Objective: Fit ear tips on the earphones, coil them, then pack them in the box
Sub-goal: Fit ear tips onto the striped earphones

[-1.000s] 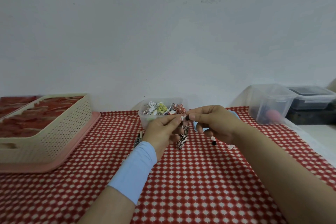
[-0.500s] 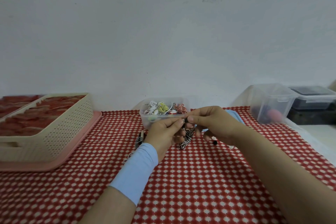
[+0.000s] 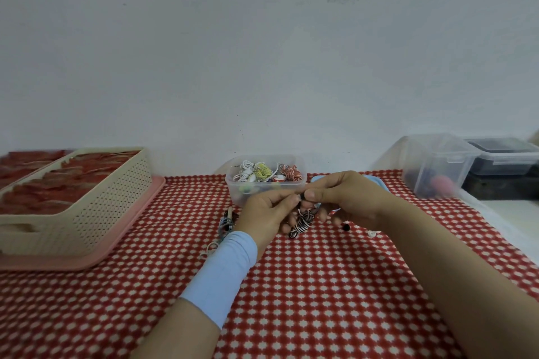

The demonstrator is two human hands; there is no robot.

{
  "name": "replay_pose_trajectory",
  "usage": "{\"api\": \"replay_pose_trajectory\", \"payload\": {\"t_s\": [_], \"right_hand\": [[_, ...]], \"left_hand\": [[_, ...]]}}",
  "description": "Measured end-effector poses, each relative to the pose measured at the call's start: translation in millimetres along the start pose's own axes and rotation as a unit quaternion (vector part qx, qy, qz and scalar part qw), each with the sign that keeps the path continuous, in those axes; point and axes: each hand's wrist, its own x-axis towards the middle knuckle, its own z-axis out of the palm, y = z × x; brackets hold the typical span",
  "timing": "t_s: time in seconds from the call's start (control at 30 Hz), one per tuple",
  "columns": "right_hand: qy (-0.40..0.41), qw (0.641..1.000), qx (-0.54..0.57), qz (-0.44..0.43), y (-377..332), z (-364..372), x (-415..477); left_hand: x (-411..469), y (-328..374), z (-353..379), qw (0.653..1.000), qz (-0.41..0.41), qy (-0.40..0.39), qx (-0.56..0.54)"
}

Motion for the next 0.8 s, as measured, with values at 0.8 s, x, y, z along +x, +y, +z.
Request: {"api": "replay_pose_trajectory", "payload": {"t_s": [0.8], "right_hand": [[-0.026, 0.998, 0.039, -0.039, -2.4, 0.1, -4.1]], "left_hand": [[-1.4, 6.6, 11.8, 0.960, -0.074, 0.002, -0.269]]}}
